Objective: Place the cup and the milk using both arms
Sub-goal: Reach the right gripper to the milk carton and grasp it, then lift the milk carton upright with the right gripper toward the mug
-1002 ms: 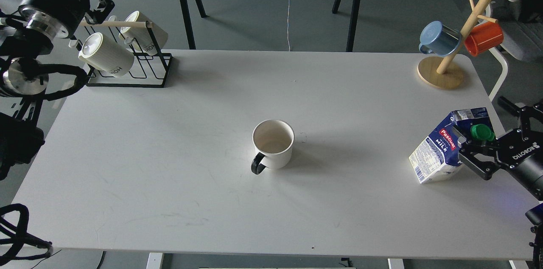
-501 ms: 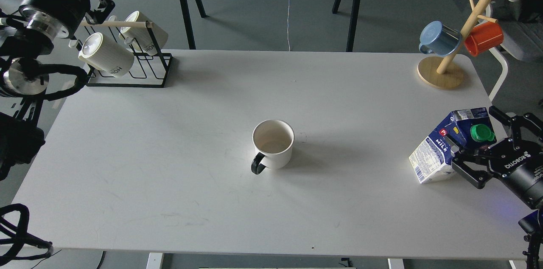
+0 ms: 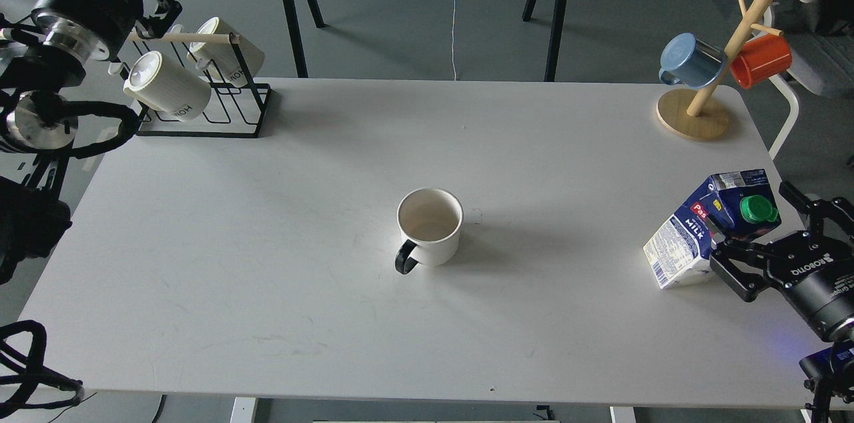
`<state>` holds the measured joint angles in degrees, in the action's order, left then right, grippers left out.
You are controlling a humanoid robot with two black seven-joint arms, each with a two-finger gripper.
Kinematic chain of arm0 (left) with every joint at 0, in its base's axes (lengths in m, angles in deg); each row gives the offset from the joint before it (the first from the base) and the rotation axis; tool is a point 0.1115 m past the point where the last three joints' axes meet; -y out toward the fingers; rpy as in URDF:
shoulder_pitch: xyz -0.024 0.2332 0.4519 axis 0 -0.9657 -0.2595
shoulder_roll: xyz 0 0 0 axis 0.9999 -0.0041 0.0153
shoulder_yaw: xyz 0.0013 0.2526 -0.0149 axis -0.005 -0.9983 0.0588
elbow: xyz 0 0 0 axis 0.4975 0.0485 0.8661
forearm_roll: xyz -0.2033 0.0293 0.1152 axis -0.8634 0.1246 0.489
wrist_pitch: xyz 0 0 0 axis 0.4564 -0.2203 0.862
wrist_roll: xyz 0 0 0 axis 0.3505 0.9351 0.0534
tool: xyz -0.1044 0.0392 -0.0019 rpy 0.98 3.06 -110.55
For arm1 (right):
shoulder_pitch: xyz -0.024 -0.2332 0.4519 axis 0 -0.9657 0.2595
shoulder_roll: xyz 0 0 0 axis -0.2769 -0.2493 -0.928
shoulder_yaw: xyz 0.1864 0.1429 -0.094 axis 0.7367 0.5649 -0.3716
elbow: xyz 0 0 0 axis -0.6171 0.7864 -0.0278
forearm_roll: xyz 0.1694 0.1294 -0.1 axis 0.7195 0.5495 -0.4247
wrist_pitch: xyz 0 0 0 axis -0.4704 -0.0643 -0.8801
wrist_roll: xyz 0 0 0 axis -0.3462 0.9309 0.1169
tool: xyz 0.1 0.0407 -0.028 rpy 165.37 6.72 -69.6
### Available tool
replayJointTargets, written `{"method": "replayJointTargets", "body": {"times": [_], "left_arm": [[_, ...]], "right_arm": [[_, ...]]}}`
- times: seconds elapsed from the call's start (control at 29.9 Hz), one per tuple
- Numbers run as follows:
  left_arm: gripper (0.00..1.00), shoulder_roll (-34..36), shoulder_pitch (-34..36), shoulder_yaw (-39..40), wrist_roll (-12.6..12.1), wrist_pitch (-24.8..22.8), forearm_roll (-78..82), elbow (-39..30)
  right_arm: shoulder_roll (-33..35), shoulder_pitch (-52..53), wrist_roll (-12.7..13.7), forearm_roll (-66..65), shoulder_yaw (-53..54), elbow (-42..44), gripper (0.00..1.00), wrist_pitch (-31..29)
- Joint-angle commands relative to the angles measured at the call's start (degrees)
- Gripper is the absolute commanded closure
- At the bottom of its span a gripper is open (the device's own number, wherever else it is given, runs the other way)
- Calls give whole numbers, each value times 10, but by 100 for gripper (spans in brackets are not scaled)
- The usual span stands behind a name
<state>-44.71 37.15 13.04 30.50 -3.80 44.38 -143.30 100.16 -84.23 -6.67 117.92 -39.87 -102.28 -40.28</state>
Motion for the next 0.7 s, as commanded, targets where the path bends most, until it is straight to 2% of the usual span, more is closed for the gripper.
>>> {"method": "replayJointTargets", "body": {"times": [0.0, 0.2, 0.43, 0.67], "left_arm": [[1, -1, 0, 0, 0, 0, 0, 0], [1, -1, 0, 0, 0, 0, 1, 0], [1, -2, -2, 0, 0, 0, 1, 0], [1, -2, -2, 0, -1, 0, 1, 0]], "right_arm": [[-18, -1, -3, 0, 0, 1, 1, 0], [-47, -7, -8, 1, 1, 12, 1, 0], [-64, -16, -65, 1, 3, 24, 1, 0], [-112, -16, -68, 2, 4, 68, 1, 0]]}}
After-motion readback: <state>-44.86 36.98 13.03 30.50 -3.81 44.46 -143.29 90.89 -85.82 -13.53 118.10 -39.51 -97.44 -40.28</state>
